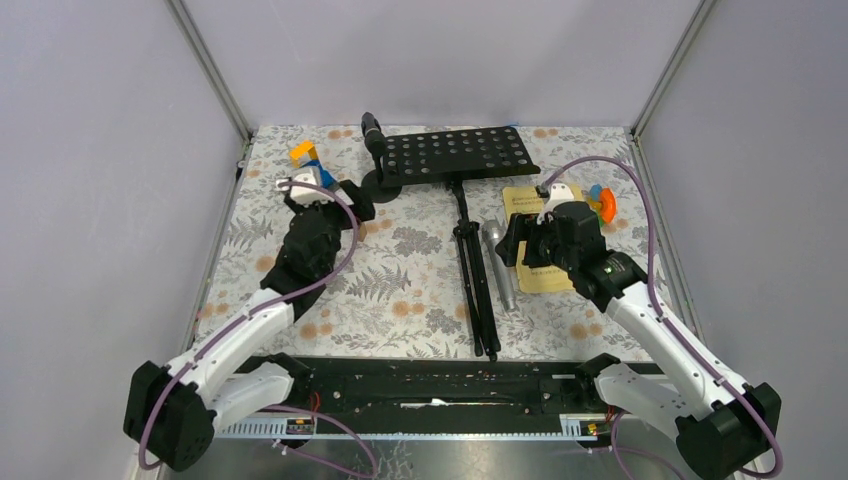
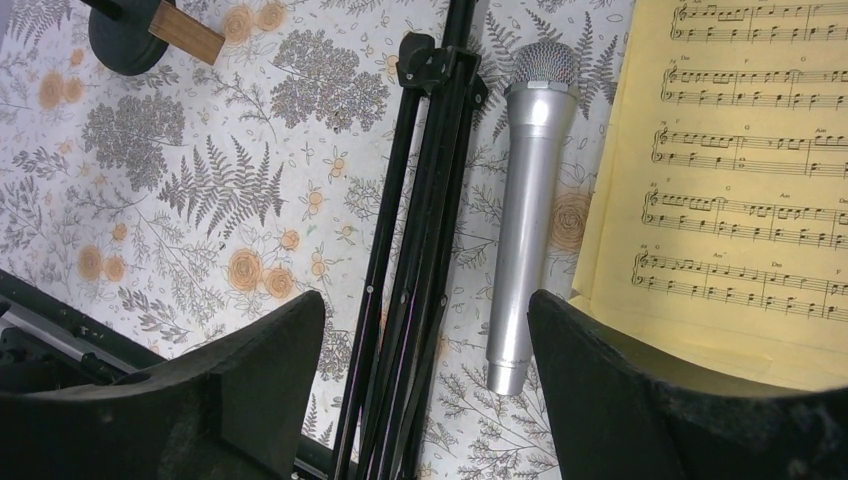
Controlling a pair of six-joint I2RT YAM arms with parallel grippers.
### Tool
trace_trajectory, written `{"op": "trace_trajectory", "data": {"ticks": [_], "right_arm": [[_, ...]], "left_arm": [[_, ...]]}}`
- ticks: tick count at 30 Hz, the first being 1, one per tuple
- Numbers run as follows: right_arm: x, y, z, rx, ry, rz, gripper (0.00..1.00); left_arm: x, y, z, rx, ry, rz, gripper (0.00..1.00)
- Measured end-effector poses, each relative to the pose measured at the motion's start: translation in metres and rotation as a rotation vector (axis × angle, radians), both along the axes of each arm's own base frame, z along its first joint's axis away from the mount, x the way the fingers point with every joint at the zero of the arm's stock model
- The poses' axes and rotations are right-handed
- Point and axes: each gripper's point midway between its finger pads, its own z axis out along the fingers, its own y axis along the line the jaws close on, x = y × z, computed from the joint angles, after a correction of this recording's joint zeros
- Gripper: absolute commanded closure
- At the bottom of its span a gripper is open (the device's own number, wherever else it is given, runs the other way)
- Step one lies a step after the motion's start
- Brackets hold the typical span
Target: Pack up the instrument practice props
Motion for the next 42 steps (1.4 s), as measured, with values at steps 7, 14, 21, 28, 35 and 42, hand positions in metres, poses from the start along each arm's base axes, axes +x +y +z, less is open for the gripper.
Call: {"op": "trace_trajectory", "data": {"ticks": [7, 14, 21, 28, 35, 42], "right_arm": [[-0.005, -0.001, -0.003, 0.004, 0.009, 0.004, 0.18], [-0.009, -0.002, 0.005, 0.020, -0.015, 0.008, 0.18], [-0.010, -0.001, 0.005, 0.022, -0.014, 0.014, 0.18], [-0.009, -0.001, 0.000, 0.013, 0.002, 0.014, 0.17], [-0.008, 0.000, -0.002, 0.008, 0.006, 0.017, 0.17], [-0.008, 0.000, -0.004, -0.001, 0.010, 0.020, 0.17]], "left_arm": [[0.042, -0.021, -0.046, 0.006, 0.100, -0.178, 0.03], [0.075, -0.028, -0.051, -0.018, 0.012, -0.301, 0.08], [0.112, -0.026, -0.057, -0.014, -0.021, -0.380, 0.08], [0.139, -0.035, -0.055, 0.005, -0.064, -0.407, 0.07], [0.159, -0.036, -0.091, 0.012, -0.011, -0.394, 0.05], [0.179, -0.036, -0.100, 0.019, -0.018, -0.374, 0.05]]}}
